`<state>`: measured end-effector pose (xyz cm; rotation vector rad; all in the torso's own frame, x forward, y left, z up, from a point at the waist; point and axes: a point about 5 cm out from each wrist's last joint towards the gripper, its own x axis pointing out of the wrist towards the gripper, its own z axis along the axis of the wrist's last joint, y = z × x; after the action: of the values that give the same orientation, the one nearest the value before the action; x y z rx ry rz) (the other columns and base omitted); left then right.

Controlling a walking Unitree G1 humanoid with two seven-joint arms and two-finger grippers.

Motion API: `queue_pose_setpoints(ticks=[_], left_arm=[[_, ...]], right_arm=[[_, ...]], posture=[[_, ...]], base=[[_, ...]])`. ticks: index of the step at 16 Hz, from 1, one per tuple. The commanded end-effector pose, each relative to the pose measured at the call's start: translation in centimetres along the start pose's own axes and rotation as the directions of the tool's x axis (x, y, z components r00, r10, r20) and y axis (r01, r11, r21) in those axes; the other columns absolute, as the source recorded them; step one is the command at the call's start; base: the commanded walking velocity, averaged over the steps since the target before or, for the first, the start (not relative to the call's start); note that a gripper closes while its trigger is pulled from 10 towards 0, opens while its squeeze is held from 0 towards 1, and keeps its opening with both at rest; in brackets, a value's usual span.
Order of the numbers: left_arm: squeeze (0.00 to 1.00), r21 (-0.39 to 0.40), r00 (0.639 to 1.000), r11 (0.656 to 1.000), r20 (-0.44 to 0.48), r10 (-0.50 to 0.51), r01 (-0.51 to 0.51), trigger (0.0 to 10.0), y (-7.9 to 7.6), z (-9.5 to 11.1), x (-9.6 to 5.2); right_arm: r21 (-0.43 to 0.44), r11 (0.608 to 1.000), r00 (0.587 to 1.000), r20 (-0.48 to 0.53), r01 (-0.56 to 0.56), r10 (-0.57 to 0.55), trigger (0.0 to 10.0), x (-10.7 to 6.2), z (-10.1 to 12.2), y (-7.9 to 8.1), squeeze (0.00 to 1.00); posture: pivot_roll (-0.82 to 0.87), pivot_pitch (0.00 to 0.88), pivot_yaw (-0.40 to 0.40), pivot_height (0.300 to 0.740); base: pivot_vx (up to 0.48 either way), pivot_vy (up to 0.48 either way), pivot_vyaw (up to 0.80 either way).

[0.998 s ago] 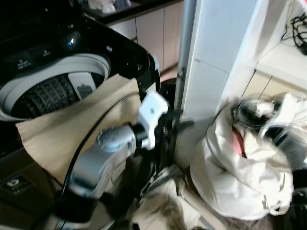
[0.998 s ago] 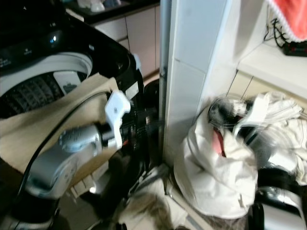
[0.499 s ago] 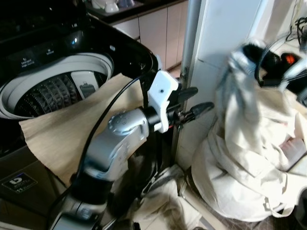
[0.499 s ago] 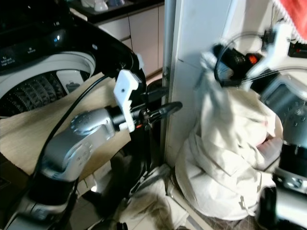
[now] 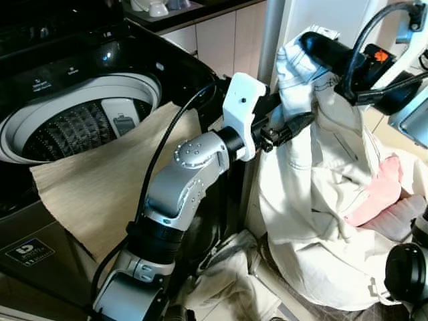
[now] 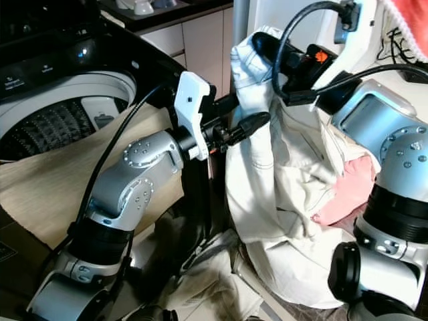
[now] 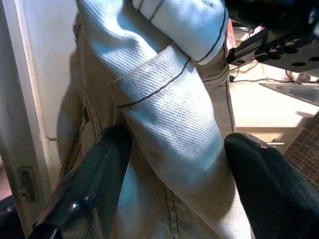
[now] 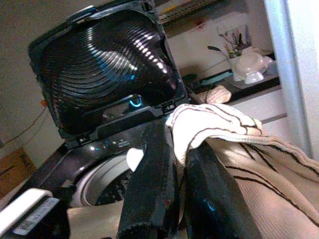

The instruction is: Clothes washing

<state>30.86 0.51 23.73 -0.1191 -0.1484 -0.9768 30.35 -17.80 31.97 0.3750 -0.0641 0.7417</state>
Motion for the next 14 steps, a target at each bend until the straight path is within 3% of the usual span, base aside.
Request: queue_pose_setpoints(ticks=[1, 2, 3, 14], left_arm=[[0.00, 0.012, 1.000, 1.000, 0.005, 0.008, -0.009, 9.0, 0.1, 0.3, 0.3], [0.00, 0.011, 1.000, 1.000, 0.005, 0.007, -0.007, 9.0, 0.1, 0.2, 0.3], [0.00, 0.007, 1.000, 1.000, 0.005, 0.013, -0.013, 0.0, 0.1, 0.2, 0.3], [0.00, -0.015, 0.997, 0.998, 0.037, 0.061, -0.060, 0.0, 1.4, 0.4, -0.3]], right_arm=[[-0.027, 0.998, 0.998, 0.028, -0.055, 0.056, 0.0, 0.1, 0.8, 1.4, 0.00], [-0.027, 0.998, 0.998, 0.028, -0.053, 0.054, 0.0, 0.0, 0.8, 1.4, 0.00], [-0.027, 0.998, 0.998, 0.028, -0.051, 0.052, 0.0, 0.0, 0.8, 1.4, 0.00], [-0.006, 1.000, 0.999, 0.045, -0.012, 0.012, 0.0, 0.1, 0.7, 1.2, 0.00]], posture=[[-0.09, 0.000, 0.038, 0.740], [-0.09, 0.000, 0.038, 0.740], [-0.09, 0.000, 0.038, 0.740], [-0.09, 0.000, 0.040, 0.740]], base=[[0.000, 0.000, 0.00], [0.000, 0.000, 0.00], [0.000, 0.000, 0.00], [0.000, 0.000, 0.00]])
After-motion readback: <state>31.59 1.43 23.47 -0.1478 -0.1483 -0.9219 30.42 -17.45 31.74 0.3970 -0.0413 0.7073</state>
